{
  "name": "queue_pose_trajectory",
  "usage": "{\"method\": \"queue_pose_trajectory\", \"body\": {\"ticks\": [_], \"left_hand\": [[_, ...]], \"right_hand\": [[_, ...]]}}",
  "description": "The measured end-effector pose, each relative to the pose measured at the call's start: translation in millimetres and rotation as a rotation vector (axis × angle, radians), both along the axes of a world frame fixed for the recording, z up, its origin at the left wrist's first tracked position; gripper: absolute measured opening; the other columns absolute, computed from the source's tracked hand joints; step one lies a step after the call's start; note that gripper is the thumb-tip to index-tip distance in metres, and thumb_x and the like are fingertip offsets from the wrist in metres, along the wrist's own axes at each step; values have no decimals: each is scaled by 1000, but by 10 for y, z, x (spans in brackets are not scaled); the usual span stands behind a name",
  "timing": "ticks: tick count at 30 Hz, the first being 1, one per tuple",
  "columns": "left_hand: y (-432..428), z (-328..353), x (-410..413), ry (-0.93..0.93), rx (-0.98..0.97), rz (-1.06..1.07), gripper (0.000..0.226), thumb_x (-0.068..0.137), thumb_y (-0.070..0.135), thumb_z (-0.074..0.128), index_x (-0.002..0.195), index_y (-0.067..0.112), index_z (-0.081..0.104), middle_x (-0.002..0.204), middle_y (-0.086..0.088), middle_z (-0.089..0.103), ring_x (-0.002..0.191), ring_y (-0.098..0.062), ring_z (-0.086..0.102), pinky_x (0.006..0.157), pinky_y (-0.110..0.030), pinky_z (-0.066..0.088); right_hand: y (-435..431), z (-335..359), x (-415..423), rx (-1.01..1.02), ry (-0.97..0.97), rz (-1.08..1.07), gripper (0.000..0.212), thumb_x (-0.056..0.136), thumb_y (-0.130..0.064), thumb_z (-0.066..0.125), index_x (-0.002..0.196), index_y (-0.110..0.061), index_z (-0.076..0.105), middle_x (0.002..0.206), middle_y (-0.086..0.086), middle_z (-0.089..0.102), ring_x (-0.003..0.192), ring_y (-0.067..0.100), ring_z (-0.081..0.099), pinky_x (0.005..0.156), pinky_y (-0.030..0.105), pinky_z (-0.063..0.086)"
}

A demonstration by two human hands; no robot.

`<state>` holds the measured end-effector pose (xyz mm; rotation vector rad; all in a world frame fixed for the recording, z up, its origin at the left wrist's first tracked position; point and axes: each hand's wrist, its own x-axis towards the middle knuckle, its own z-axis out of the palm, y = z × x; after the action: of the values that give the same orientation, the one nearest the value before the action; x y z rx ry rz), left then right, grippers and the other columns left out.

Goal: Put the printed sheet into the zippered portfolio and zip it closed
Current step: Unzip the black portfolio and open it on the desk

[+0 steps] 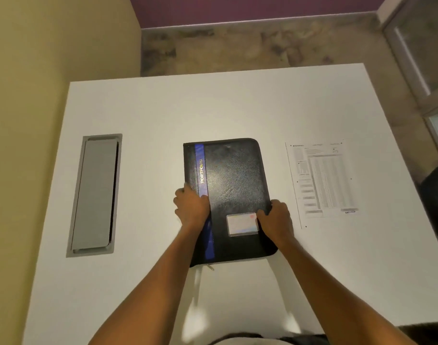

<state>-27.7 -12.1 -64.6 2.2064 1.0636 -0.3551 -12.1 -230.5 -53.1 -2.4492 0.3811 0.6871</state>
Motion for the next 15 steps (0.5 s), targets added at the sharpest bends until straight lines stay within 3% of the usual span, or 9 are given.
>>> {"method": "queue_pose_trajectory", "body": {"ticks": [6,9,12,15], "left_hand": [[33,39,-19,-28,-37,9,53,93,23,64,139,1,49,136,-23,52,127,-43,50,101,-52,47],[99,66,-14,-35,-38,-24,46,91,22,64,129,-2,54,127,-24,58,119,-44,56,96,-50,51],[172,159,-24,-35,-86,-64,38,94,24,64,123,-1,59,121,-22,63,111,-40,62,95,-49,55],[227,416,-36,19,-98,-127,40,100,37,63,125,5,63,124,-16,68,110,-32,66,92,-37,54]], "right_hand": [[13,146,10,66,-56,-65,37,92,-30,66,122,-9,60,114,10,60,106,32,62,89,44,55],[45,284,-2,153,-101,-102,34,95,-31,66,124,-14,60,118,6,63,106,27,65,85,37,59],[134,463,-75,169,-181,-89,36,97,-32,65,127,-14,57,123,5,63,109,25,65,81,26,56],[286,714,-215,202,-293,-61,35,98,-29,65,129,-13,59,122,1,63,106,20,63,72,10,42]]}}
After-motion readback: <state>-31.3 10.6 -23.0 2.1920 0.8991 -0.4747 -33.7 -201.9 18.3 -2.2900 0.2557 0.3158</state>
